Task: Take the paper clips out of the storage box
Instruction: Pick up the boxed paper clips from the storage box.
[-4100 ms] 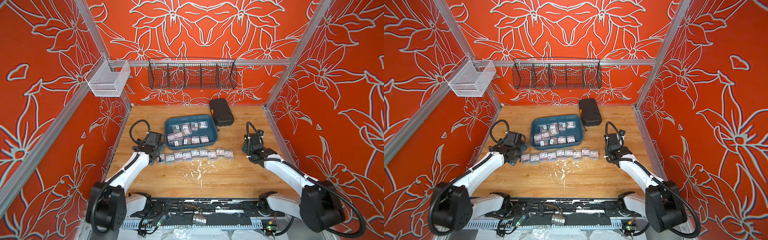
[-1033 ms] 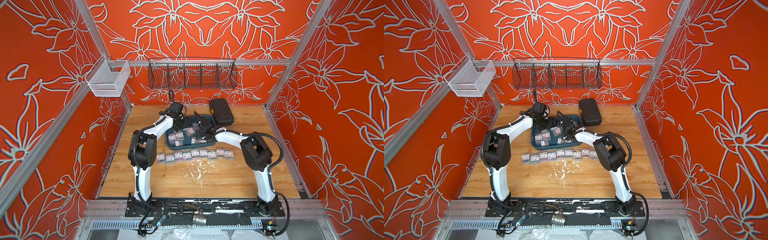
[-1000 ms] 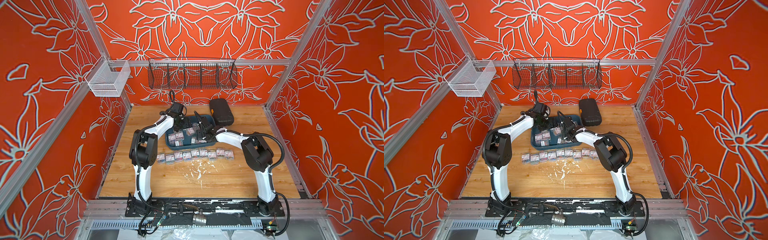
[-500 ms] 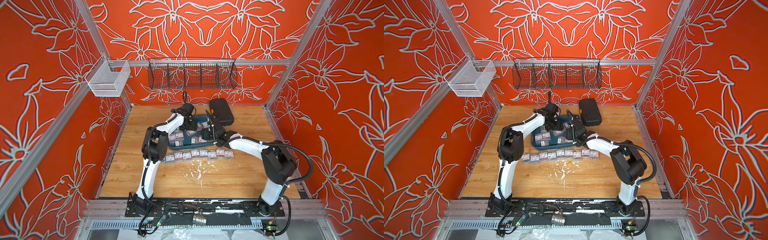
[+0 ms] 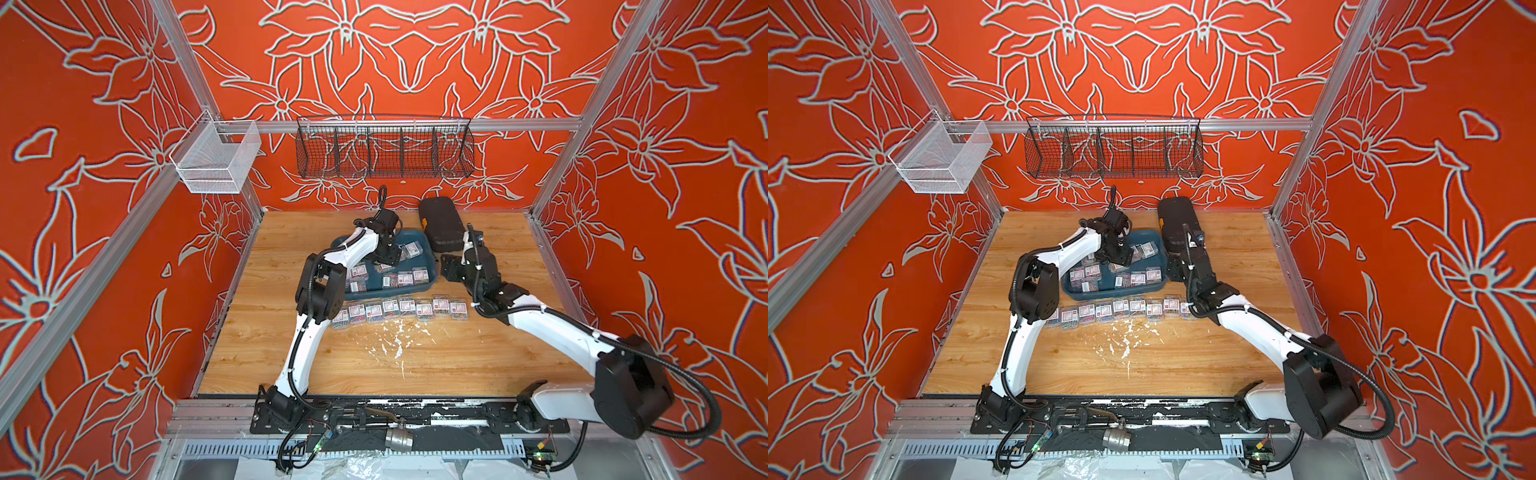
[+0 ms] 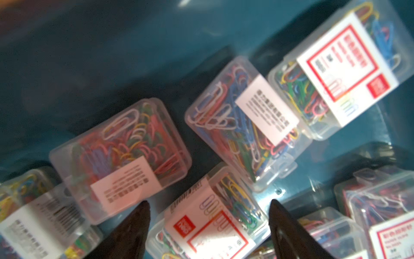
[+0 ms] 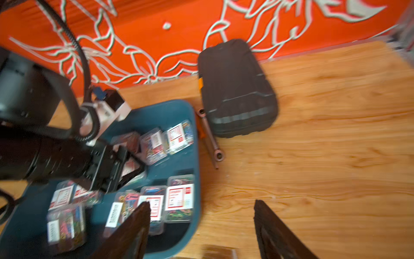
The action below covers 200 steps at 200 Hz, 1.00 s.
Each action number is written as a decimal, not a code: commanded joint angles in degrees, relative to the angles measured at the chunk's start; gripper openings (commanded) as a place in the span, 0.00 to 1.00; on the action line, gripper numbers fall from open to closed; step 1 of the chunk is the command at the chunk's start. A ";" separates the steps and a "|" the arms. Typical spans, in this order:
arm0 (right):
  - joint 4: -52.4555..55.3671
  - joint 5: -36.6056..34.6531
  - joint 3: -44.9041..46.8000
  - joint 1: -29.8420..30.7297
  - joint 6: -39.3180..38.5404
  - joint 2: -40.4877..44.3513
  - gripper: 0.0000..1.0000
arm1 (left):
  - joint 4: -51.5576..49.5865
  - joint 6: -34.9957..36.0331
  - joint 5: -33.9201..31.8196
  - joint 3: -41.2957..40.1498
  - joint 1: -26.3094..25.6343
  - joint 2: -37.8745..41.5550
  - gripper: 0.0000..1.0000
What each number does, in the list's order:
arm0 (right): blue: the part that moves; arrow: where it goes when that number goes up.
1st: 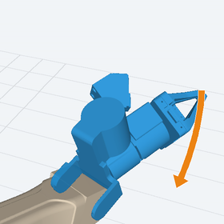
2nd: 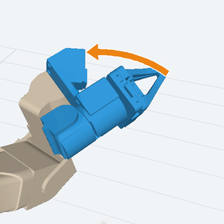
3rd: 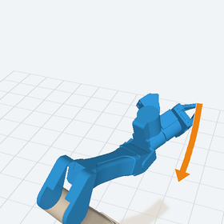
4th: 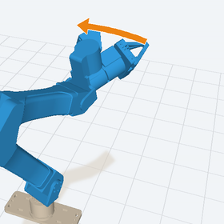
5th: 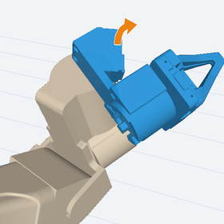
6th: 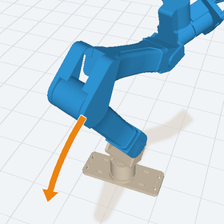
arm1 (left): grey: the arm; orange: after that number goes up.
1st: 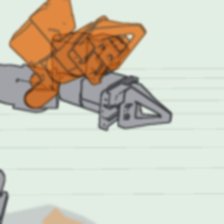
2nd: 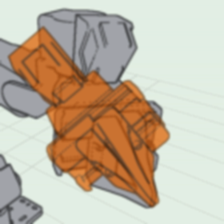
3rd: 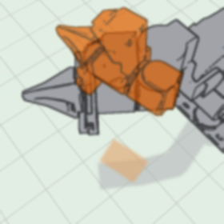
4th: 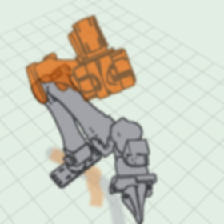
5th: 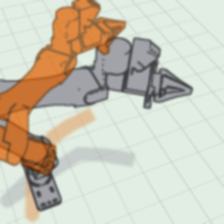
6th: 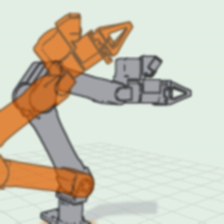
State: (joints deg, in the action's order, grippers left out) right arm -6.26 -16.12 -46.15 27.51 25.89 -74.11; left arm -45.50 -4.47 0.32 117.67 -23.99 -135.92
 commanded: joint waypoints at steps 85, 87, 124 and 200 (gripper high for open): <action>2.03 -7.79 4.81 -6.13 -1.29 5.11 0.78 | -5.50 1.75 2.06 -6.01 -1.09 4.06 0.89; 2.04 -7.74 4.83 -6.21 -1.28 5.11 0.78 | -5.66 1.75 2.12 -5.97 -1.13 4.08 0.90; 2.04 -7.01 4.90 -7.16 -0.74 4.67 0.78 | -5.05 1.31 1.43 -6.59 -1.15 3.97 0.91; 1.56 -7.79 5.70 -8.82 -0.63 4.21 0.79 | -9.78 1.96 -4.06 6.24 -1.15 -3.96 0.89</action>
State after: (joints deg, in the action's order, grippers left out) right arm -4.95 -22.48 -41.32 19.55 24.67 -70.02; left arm -51.31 -3.60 -0.95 120.53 -24.86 -136.66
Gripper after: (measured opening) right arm 0.786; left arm 0.873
